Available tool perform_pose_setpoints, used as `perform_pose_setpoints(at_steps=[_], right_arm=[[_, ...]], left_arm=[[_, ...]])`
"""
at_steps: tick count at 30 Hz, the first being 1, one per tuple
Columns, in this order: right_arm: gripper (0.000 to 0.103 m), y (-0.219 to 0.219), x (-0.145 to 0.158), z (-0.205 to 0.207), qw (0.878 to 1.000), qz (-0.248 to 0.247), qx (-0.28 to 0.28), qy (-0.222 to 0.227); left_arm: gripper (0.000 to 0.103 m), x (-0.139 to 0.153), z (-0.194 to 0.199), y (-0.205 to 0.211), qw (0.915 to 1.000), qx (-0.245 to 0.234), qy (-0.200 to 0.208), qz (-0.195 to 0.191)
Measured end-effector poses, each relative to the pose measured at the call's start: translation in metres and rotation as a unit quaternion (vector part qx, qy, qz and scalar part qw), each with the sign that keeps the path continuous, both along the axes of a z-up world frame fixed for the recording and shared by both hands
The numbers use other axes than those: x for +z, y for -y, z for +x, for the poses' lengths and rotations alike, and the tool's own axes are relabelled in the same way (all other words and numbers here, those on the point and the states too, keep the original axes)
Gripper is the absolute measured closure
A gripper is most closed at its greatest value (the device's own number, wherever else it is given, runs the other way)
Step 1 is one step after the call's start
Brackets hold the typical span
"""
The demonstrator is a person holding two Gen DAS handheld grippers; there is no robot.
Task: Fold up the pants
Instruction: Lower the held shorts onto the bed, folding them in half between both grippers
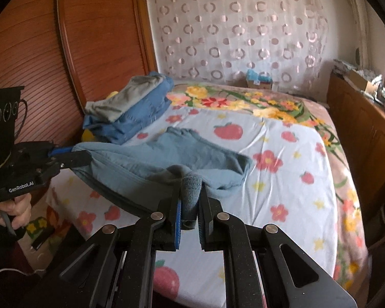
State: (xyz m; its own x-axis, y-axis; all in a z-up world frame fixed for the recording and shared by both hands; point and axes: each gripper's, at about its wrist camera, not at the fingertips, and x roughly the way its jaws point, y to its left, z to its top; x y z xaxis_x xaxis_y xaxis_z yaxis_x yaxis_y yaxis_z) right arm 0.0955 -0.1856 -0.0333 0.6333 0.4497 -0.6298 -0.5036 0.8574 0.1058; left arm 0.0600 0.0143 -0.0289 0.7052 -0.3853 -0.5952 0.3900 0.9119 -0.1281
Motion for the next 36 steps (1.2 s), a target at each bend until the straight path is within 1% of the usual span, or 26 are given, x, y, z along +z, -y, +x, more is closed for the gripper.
perform_pose_setpoints(at_steps=[7,11,20,29,36], right_arm=[[0.096,-0.001,-0.018,-0.010,1.000,0.004,0.001,-0.012],[0.096,0.001,-0.023,-0.013,1.000,0.006,-0.002,-0.015],[0.096,0.006,-0.032,-0.018,1.000,0.011,-0.007,-0.025],[0.096,0.012,-0.035,-0.021,0.999,0.017,-0.009,-0.028],[0.096,0.016,-0.031,-0.034,0.999,0.021,-0.008,-0.025]], left_arm=[[0.094,-0.011,-0.007,0.002,0.9999,0.001,-0.010,0.006],[0.094,-0.015,-0.010,0.005,0.9998,0.004,-0.008,0.015],[0.094,-0.025,-0.015,0.008,0.9998,-0.001,-0.019,0.010],[0.094,-0.024,-0.023,0.013,0.9998,-0.010,-0.017,0.007],[0.094,-0.022,-0.037,0.013,0.9997,-0.018,-0.018,-0.002]])
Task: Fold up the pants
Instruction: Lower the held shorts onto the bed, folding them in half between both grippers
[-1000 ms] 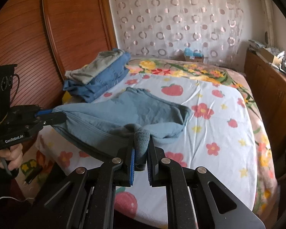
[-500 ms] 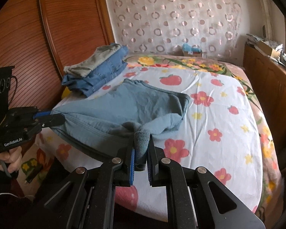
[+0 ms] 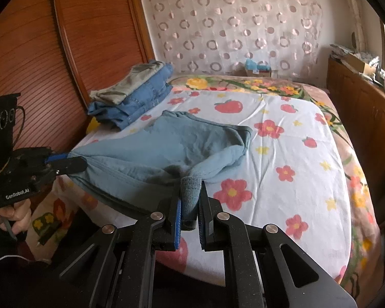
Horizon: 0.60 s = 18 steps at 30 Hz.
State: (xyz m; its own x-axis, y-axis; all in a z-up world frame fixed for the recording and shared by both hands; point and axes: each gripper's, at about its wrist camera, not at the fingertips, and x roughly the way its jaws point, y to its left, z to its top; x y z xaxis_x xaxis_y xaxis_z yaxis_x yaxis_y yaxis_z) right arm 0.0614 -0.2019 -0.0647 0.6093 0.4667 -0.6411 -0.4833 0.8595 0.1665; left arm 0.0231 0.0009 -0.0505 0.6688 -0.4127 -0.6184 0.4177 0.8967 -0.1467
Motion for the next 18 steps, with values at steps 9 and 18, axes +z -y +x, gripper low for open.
perform_pose_setpoints(at_steps=[9,18], right_arm=[[0.095,0.007,0.006,-0.021,1.000,0.008,-0.001,0.007],[0.095,0.007,-0.001,-0.003,1.000,0.007,-0.011,0.007]], left_arm=[[0.094,0.012,-0.006,0.006,0.9998,-0.010,0.014,-0.001],[0.094,0.005,0.008,0.006,1.0000,0.001,0.002,-0.007]])
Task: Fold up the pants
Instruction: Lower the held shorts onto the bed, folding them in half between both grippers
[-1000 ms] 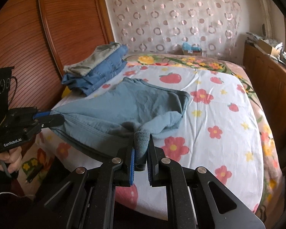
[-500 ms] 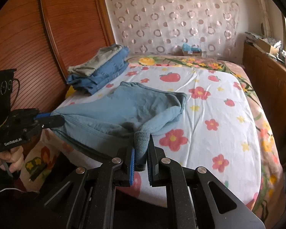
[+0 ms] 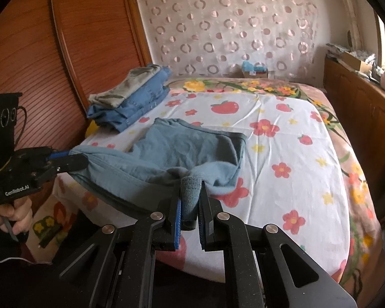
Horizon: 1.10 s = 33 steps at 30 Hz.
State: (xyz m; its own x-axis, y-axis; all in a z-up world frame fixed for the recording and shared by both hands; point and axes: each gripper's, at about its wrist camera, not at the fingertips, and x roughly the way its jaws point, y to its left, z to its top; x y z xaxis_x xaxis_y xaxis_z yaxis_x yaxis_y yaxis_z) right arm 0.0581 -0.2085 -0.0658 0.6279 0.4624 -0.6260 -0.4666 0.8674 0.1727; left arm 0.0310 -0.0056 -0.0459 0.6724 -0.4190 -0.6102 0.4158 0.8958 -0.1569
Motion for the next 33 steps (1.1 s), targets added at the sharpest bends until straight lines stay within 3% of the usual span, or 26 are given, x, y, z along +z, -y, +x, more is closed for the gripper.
perform_pose_setpoints(at_steps=[13,33], right_arm=[[0.095,-0.006,-0.011,0.019,1.000,-0.001,-0.003,-0.005],[0.095,-0.014,-0.019,0.110,1.000,0.008,0.007,-0.025]], left_arm=[[0.094,-0.008,0.026,-0.004,0.9999,0.010,-0.003,0.001],[0.094,-0.024,0.116,-0.019,0.9991,0.032,-0.028,-0.009]])
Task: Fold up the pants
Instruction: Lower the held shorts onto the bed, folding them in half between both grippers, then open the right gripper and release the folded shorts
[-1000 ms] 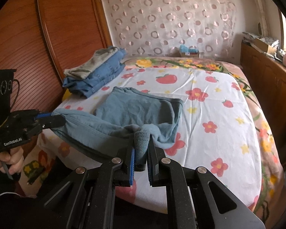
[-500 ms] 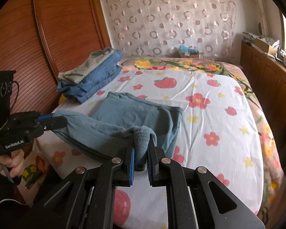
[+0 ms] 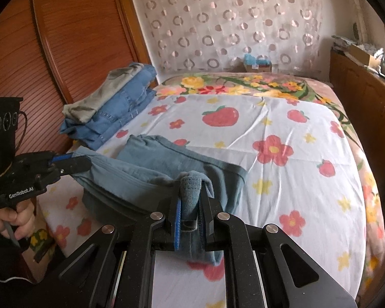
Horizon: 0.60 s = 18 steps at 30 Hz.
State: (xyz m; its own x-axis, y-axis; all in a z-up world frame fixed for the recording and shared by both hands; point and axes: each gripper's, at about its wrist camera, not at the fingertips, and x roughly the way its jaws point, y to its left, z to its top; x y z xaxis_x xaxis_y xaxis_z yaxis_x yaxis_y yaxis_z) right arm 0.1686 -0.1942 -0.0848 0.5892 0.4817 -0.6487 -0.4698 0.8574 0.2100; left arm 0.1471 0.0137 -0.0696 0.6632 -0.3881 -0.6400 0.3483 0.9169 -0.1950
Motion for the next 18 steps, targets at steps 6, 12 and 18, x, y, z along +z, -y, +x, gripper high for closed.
perform_pose_setpoints(at_steps=[6,12,18], right_arm=[[0.095,-0.005,-0.007,0.020,1.000,-0.004,0.006,-0.009],[0.094,-0.008,-0.020,0.032,1.000,-0.014,0.006,-0.022],[0.093,-0.007,-0.027,0.042,0.999,-0.017,0.003,-0.031]], left_arm=[[0.093,-0.013,0.025,-0.005,0.9998,0.008,-0.018,0.005],[0.091,-0.027,0.038,-0.003,0.9994,0.009,-0.030,0.016],[0.087,-0.039,0.045,-0.006,0.9989,0.008,-0.043,0.018]])
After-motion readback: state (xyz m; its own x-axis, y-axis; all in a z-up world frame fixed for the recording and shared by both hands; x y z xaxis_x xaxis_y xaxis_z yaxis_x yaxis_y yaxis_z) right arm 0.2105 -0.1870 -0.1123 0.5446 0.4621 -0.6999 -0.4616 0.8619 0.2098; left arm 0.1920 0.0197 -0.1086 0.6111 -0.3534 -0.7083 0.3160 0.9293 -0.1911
